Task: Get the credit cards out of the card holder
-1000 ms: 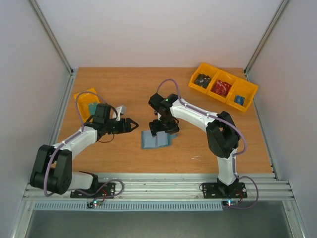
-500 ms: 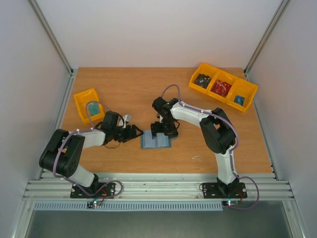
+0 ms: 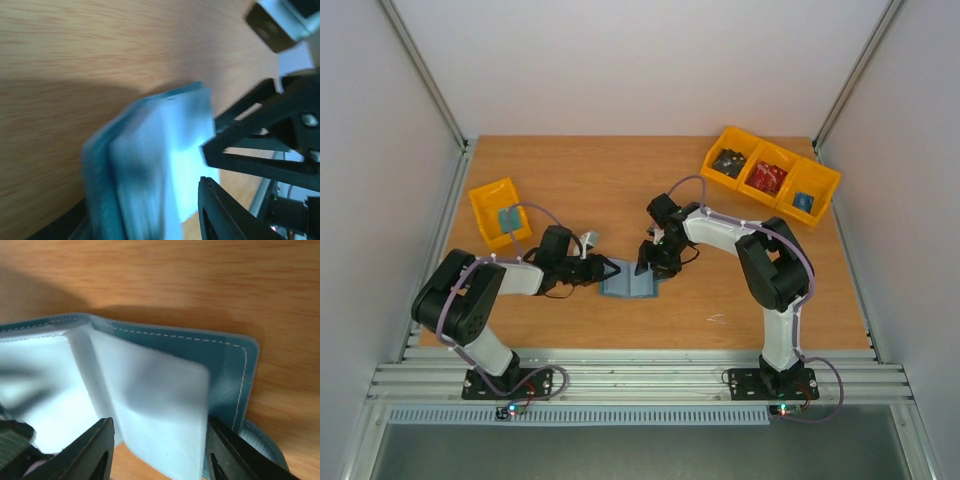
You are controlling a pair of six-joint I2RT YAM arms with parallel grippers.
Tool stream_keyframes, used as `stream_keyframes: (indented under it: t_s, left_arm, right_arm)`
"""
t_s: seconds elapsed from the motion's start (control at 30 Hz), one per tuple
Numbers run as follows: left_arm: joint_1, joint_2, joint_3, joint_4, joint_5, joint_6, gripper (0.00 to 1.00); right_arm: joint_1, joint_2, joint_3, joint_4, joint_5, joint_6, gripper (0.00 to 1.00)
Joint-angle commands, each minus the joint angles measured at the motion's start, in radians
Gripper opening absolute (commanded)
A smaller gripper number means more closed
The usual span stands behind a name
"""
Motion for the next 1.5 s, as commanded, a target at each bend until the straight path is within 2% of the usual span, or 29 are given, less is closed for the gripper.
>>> stream_keyframes:
  t_s: [0.0, 0.1, 0.17, 0.37, 0.53, 0.63, 0.7, 0.77, 0.83, 0.9, 0.97, 1.03, 1.1, 1.3, 1.47]
  left_arm:
    - [-0.044, -0.003, -0.017, 0.17, 0.082, 0.013, 0.43]
    - [-0.048, -0.015, -0.022, 0.191, 0.096, 0.015, 0.43]
    - [-0.048, -0.023, -0.021, 0.189, 0.096, 0.02, 0.39]
    - [-0.047, -0.077, -0.018, 0.138, 0.057, 0.048, 0.01]
    - [-0.031, -0.255, 0.047, -0.005, 0.053, 0.147, 0.0]
    - [0.004, -0.401, 0.115, -0.132, 0.014, 0.2, 0.0]
    - [0.029, -0.493, 0.166, -0.198, -0.005, 0.259, 0.0]
    - [0.043, -0.579, 0.226, -0.271, -0.039, 0.326, 0.0]
    - [0.05, -0.646, 0.276, -0.314, -0.07, 0.371, 0.0]
    - [0.052, -0.694, 0.313, -0.319, -0.101, 0.385, 0.0]
    - [0.053, -0.723, 0.341, -0.317, -0.153, 0.355, 0.0]
    - [0.061, -0.735, 0.389, -0.347, -0.244, 0.264, 0.0]
    - [0.08, -0.737, 0.425, -0.343, -0.273, 0.151, 0.0]
    - [0.091, -0.741, 0.431, -0.23, -0.251, 0.054, 0.0]
    - [0.091, -0.74, 0.397, -0.15, -0.188, 0.03, 0.0]
  right_arm:
    - [0.019, 0.045, -0.046, 0.179, -0.083, 0.008, 0.45]
    - [0.019, 0.042, -0.044, 0.213, -0.138, 0.002, 0.38]
    - [0.017, 0.045, -0.043, 0.235, -0.172, 0.005, 0.36]
    - [-0.013, 0.003, -0.041, 0.217, -0.178, -0.009, 0.37]
    - [-0.071, -0.144, 0.029, 0.091, -0.173, -0.161, 0.46]
    - [-0.084, -0.233, 0.141, -0.044, -0.188, -0.322, 0.58]
    - [-0.089, -0.281, 0.221, -0.121, -0.23, -0.407, 0.7]
    - [-0.09, -0.324, 0.302, -0.176, -0.237, -0.459, 0.76]
    - [-0.087, -0.359, 0.394, -0.211, -0.194, -0.484, 0.76]
    - [-0.074, -0.388, 0.495, -0.235, -0.083, -0.504, 0.75]
    - [-0.052, -0.414, 0.568, -0.221, 0.035, -0.515, 0.75]
    - [-0.018, -0.434, 0.614, -0.194, 0.117, -0.528, 0.75]
    - [0.029, -0.451, 0.633, -0.166, 0.152, -0.543, 0.74]
    - [0.228, -0.464, 0.625, -0.081, 0.276, -0.599, 0.73]
    - [0.242, -0.407, 0.603, 0.03, 0.251, -0.477, 0.69]
